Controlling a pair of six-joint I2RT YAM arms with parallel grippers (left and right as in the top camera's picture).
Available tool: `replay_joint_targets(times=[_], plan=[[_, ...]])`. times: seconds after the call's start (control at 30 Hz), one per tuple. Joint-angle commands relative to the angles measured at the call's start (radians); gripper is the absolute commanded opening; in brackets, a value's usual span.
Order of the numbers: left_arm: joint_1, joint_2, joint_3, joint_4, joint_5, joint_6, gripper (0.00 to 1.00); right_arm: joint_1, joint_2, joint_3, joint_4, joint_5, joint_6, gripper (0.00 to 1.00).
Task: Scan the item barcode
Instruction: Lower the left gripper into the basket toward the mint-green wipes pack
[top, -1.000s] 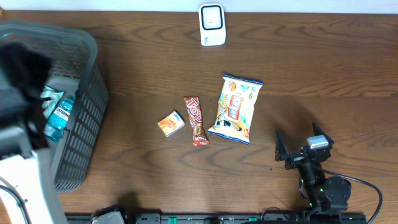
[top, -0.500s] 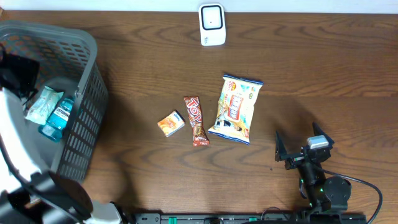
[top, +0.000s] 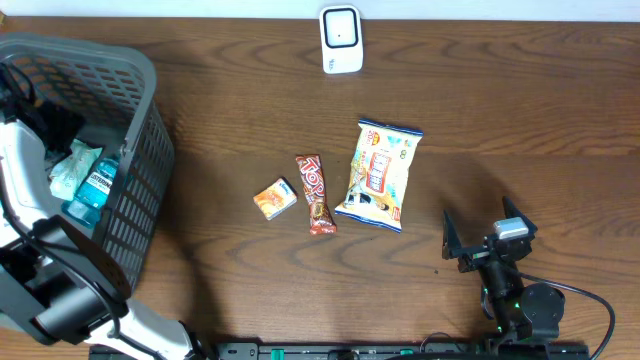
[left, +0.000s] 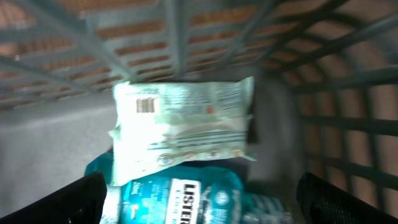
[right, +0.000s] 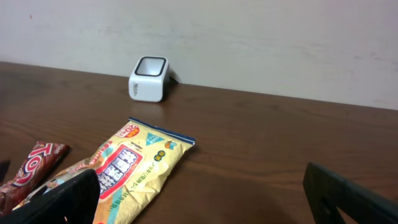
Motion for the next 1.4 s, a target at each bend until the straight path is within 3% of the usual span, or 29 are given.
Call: replay_joint_targets(times=[0.0,0.57,0.8,1.2,1.23,1.37], plan=[[-0.001,0.036,0.008,-0.027,-0.085,-0.057,0.98,0.004,-0.005,-0.003,-0.002,0.000,-0.001,0.99],[0.116,0.090,-0.023,-0.114,-0.116,-0.190,0.98,0.004,-0.005,-0.003,-0.002,0.000,-0.001,0.99],[0.140,0.091,-0.101,-0.016,-0.023,-0.191,0.98,0.004,-0.005,-0.003,-0.002,0.000,-0.001,0.99],[0.138,0.091,-0.253,0.216,-0.019,-0.191,1.00,0.004,-0.005,-0.003,-0.002,0.000,-0.001,0.99],[0.138,0.091,-0.253,0.218,-0.019,-0.191,0.89,0.004,-0.005,-0.003,-0.002,0.000,-0.001,0.99],[0.138,0.091,-0.253,0.231,-0.021,-0.191,0.27,0.004,-0.005,-0.003,-0.002,0.000,-0.001,0.99]])
